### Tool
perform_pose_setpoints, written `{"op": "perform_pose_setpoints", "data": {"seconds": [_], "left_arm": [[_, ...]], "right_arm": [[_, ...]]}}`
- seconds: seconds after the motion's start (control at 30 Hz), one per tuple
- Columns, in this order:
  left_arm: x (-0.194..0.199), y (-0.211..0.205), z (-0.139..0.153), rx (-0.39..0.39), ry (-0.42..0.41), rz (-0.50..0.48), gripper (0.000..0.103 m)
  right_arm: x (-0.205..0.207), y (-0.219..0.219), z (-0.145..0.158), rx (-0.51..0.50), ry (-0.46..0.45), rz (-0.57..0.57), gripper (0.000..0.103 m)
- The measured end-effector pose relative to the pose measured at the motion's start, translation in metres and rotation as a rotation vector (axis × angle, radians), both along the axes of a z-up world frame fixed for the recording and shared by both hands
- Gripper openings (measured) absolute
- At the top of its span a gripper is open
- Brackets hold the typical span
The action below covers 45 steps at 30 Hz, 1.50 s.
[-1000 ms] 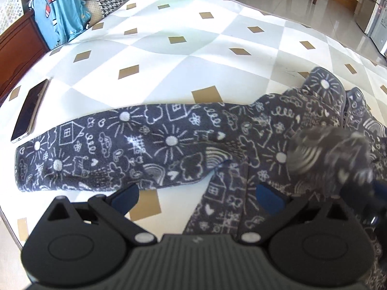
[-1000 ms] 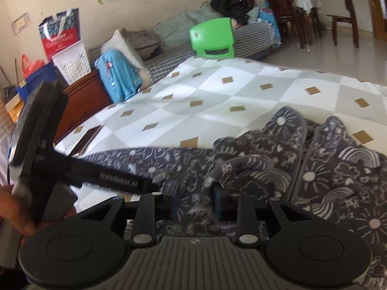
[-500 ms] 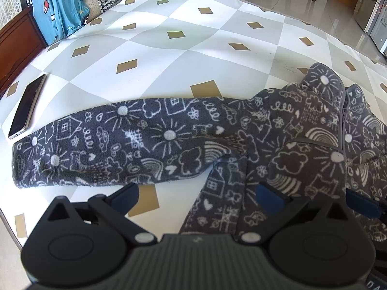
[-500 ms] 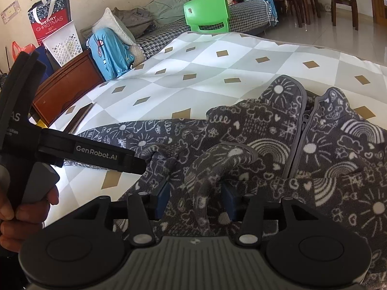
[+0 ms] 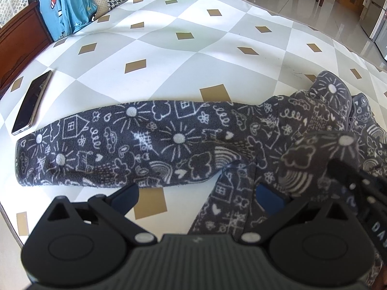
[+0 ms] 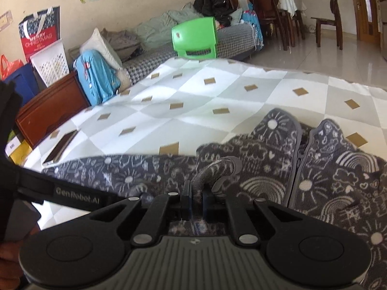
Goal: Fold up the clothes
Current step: 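Lower the folded side onto the jacket and open the right gripper, then grasp the end of the other sleeve with the left gripper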
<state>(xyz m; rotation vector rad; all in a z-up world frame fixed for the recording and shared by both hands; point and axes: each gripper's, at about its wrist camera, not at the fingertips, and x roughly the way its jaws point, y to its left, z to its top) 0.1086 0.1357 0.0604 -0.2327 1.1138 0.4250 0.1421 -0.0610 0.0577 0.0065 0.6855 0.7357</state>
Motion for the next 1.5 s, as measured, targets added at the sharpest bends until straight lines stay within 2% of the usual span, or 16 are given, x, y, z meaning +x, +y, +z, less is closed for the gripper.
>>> {"op": "perform_pose_setpoints", "data": {"seconds": [0.1, 0.13, 0.17, 0.2, 0.23, 0.33, 0.4, 0.53, 0.67, 0.8, 0.93, 1.0, 1.13, 1.37, 1.5], "left_arm": [[-0.001, 0.006, 0.004, 0.011, -0.012, 0.021, 0.103], [-0.001, 0.008, 0.006, 0.025, -0.02, 0.034, 0.103], [-0.001, 0.011, 0.008, 0.039, -0.027, 0.047, 0.103], [-0.002, 0.013, 0.011, 0.054, -0.035, 0.062, 0.103], [-0.002, 0.015, 0.013, 0.071, -0.045, 0.08, 0.103], [-0.004, 0.022, 0.018, 0.089, -0.056, 0.116, 0.103], [-0.004, 0.024, 0.018, 0.075, -0.058, 0.12, 0.103], [-0.004, 0.022, 0.016, 0.08, -0.049, 0.109, 0.103], [-0.002, 0.02, 0.01, 0.046, -0.032, 0.094, 0.103], [-0.002, 0.023, -0.002, 0.015, 0.007, 0.116, 0.103], [-0.005, 0.033, -0.014, -0.012, 0.038, 0.159, 0.103], [-0.008, 0.038, -0.019, -0.018, 0.048, 0.183, 0.103], [-0.011, 0.05, -0.027, -0.022, 0.071, 0.234, 0.103], [-0.022, 0.077, -0.037, -0.039, 0.096, 0.329, 0.103], [-0.036, 0.102, -0.039, -0.059, 0.082, 0.423, 0.103]], "right_arm": [[-0.012, -0.002, 0.023, 0.052, -0.144, -0.003, 0.009], [-0.017, -0.001, 0.028, 0.082, -0.166, 0.016, 0.01], [-0.021, 0.001, 0.029, 0.111, -0.16, 0.05, 0.012], [-0.023, 0.004, 0.026, 0.125, -0.129, 0.099, 0.023], [-0.026, 0.009, 0.023, 0.127, -0.1, 0.144, 0.027], [-0.034, 0.027, 0.01, 0.01, -0.066, 0.238, 0.033], [-0.033, 0.029, 0.005, -0.019, -0.032, 0.251, 0.035], [-0.024, 0.021, 0.0, -0.014, 0.026, 0.198, 0.038], [-0.017, 0.012, -0.007, -0.045, 0.072, 0.131, 0.039], [-0.013, 0.01, -0.022, -0.12, 0.146, 0.099, 0.043], [-0.017, 0.016, -0.044, -0.223, 0.208, 0.138, 0.047], [-0.024, 0.021, -0.053, -0.284, 0.198, 0.166, 0.051], [-0.034, 0.026, -0.056, -0.322, 0.139, 0.209, 0.06], [-0.038, 0.024, -0.055, -0.323, 0.126, 0.226, 0.063], [-0.042, 0.026, -0.057, -0.34, 0.097, 0.255, 0.067]]}}
